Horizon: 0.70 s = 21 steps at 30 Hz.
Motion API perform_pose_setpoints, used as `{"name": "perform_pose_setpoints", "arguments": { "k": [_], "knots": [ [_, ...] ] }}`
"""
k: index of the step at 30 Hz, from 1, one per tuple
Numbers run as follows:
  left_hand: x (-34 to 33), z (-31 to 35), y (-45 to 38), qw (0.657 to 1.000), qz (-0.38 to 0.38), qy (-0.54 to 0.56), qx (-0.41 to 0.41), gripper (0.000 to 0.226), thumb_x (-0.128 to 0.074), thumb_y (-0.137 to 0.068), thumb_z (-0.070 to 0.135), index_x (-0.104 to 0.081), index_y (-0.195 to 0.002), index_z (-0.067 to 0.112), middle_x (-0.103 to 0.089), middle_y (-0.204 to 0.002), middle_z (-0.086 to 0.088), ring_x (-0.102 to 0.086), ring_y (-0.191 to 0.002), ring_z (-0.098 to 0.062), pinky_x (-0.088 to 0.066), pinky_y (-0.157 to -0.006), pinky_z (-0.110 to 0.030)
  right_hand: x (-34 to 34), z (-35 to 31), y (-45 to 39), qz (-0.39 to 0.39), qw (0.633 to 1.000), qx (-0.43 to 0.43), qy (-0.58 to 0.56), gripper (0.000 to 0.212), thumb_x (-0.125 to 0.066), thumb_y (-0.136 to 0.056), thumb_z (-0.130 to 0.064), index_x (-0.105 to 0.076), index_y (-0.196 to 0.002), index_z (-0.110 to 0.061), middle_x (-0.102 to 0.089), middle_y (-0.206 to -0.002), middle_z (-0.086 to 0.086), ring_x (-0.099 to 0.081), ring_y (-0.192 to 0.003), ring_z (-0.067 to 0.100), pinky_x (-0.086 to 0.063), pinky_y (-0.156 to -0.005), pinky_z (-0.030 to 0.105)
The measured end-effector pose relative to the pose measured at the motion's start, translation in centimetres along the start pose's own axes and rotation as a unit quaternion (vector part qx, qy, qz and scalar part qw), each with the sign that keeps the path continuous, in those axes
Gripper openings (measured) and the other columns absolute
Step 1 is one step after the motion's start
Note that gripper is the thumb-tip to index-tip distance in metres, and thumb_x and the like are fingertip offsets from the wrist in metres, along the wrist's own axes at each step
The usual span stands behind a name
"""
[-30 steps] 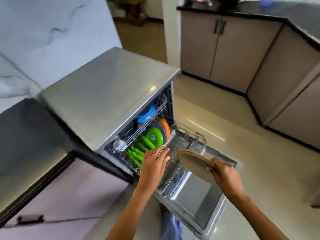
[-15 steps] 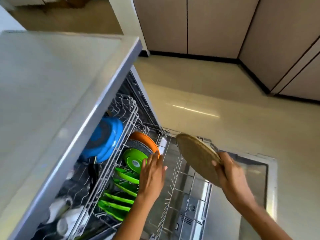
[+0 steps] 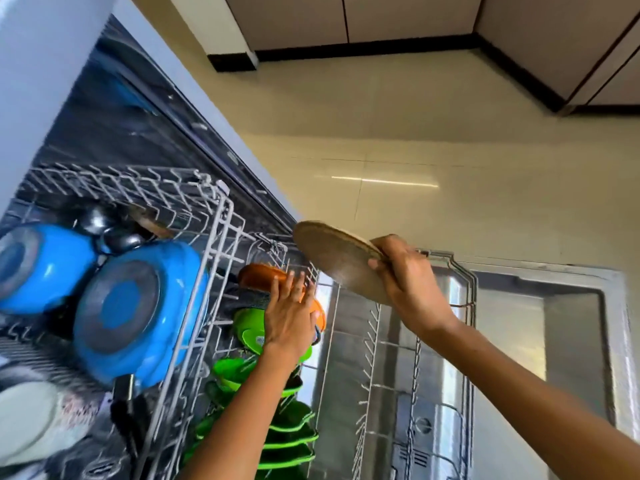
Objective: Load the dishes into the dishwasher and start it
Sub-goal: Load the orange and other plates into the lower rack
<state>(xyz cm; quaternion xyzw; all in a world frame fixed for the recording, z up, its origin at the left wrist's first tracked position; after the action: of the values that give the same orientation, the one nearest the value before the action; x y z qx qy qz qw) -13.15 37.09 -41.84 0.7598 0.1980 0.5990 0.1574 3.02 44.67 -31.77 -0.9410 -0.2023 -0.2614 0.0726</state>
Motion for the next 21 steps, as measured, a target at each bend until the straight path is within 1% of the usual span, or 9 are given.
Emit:
{"name": "perform_pose_setpoints", "arguments": {
  "k": [3, 6, 7, 8, 10, 12, 16, 18, 21],
  "knots": [
    [-0.2, -0.5, 0.7, 0.999, 0.042, 0.029, 0.017, 0.054, -0.043, -0.097, 0.034, -0.033, -0.146, 0.016, -0.023, -0.156, -0.007, -0.012, -0.145, -0.026, 0.008, -0.114, -0.045, -1.3, 0.0, -2.0, -0.010, 1.000, 0.002, -0.007, 0.019, -0.049, -0.085, -0.007, -0.060, -0.098, 0.001, -0.061, -0.091, 0.014, -0.056, -0.079, 0.026, -0.032, -0.064, 0.021],
    [-0.4, -0.3, 2.4, 0.994, 0.075, 0.072, 0.029, 0.049, -0.075, -0.074, 0.025, -0.065, -0.120, 0.008, -0.059, -0.129, -0.013, -0.048, -0.127, -0.031, -0.013, -0.108, -0.046, -1.9, -0.1, -3.6, 0.000, 0.999, -0.008, -0.032, 0.014, -0.054, -0.088, -0.004, -0.062, -0.099, 0.000, -0.061, -0.089, 0.010, -0.056, -0.078, 0.023, -0.033, -0.064, 0.022],
    [-0.5, -0.5, 2.7, 0.993, 0.078, 0.081, 0.034, 0.050, -0.078, -0.071, 0.024, -0.066, -0.117, 0.009, -0.060, -0.127, -0.013, -0.051, -0.125, -0.031, -0.015, -0.108, -0.045, -2.3, 0.0, -4.3, 0.001, 0.999, -0.016, -0.041, 0.014, -0.055, -0.090, -0.005, -0.062, -0.101, -0.001, -0.061, -0.090, 0.008, -0.055, -0.079, 0.021, -0.036, -0.066, 0.023],
    [-0.7, -0.8, 3.2, 0.992, 0.068, 0.098, 0.047, 0.051, -0.074, -0.077, 0.026, -0.062, -0.125, 0.011, -0.055, -0.135, -0.012, -0.046, -0.130, -0.029, -0.011, -0.111, -0.042, -2.7, 0.0, -4.9, -0.006, 0.999, -0.022, -0.048, 0.015, -0.054, -0.091, -0.006, -0.061, -0.104, -0.002, -0.062, -0.092, 0.008, -0.055, -0.081, 0.019, -0.039, -0.068, 0.025],
    [-0.9, -1.2, 3.6, 0.991, 0.070, 0.091, 0.065, 0.052, -0.048, -0.095, 0.032, -0.037, -0.145, 0.020, -0.027, -0.154, -0.004, -0.023, -0.143, -0.022, 0.006, -0.114, -0.037, -4.0, 0.0, -5.9, -0.029, 0.998, -0.027, -0.054, 0.017, -0.054, -0.093, -0.009, -0.061, -0.107, -0.003, -0.064, -0.096, 0.009, -0.054, -0.082, 0.016, -0.041, -0.069, 0.025],
    [-0.9, -1.4, 3.8, 0.991, 0.083, 0.074, 0.071, 0.052, -0.038, -0.100, 0.032, -0.025, -0.149, 0.023, -0.014, -0.158, 0.000, -0.013, -0.145, -0.019, 0.009, -0.112, -0.038, -4.9, 0.2, -6.5, -0.040, 0.997, -0.032, -0.057, 0.018, -0.055, -0.092, -0.009, -0.061, -0.107, -0.002, -0.065, -0.097, 0.011, -0.055, -0.082, 0.018, -0.041, -0.069, 0.026],
    [-1.1, -1.5, 4.1, 0.989, 0.092, 0.095, 0.069, 0.055, -0.075, -0.074, 0.022, -0.061, -0.127, 0.016, -0.050, -0.140, -0.006, -0.050, -0.126, -0.026, -0.028, -0.108, -0.048, -7.0, 0.7, -6.7, -0.062, 0.995, -0.038, -0.066, 0.017, -0.056, -0.092, -0.008, -0.062, -0.106, -0.001, -0.066, -0.097, 0.013, -0.051, -0.080, 0.017, -0.029, -0.062, 0.022],
    [-1.4, -1.5, 4.3, 0.987, 0.102, 0.102, 0.065, 0.060, -0.081, -0.065, 0.017, -0.064, -0.123, 0.014, -0.055, -0.135, -0.007, -0.056, -0.120, -0.028, -0.026, -0.106, -0.047, -8.1, 0.9, -6.7, -0.069, 0.995, -0.039, -0.068, 0.017, -0.056, -0.091, -0.008, -0.062, -0.105, 0.000, -0.066, -0.097, 0.015, -0.052, -0.080, 0.020, -0.027, -0.063, 0.022],
    [-1.2, -1.4, 4.5, 0.987, 0.102, 0.099, 0.070, 0.065, -0.079, -0.066, 0.017, -0.059, -0.128, 0.015, -0.051, -0.139, -0.006, -0.053, -0.124, -0.026, -0.019, -0.108, -0.044, -10.1, 1.5, -6.7, -0.087, 0.992, -0.050, -0.071, 0.018, -0.057, -0.091, -0.007, -0.062, -0.106, 0.000, -0.066, -0.098, 0.016, -0.053, -0.081, 0.022, -0.027, -0.064, 0.023]
  ]
}}
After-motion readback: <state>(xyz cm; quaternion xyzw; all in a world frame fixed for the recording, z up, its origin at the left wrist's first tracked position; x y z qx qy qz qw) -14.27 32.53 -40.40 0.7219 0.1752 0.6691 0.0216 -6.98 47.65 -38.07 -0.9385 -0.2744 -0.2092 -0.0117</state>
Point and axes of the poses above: each hand's wrist, its own y-axis away from the middle knuckle, its own x-axis out of the back of the hand, z = x × y, the point moved 9 cm from there along -y, towards the middle knuckle
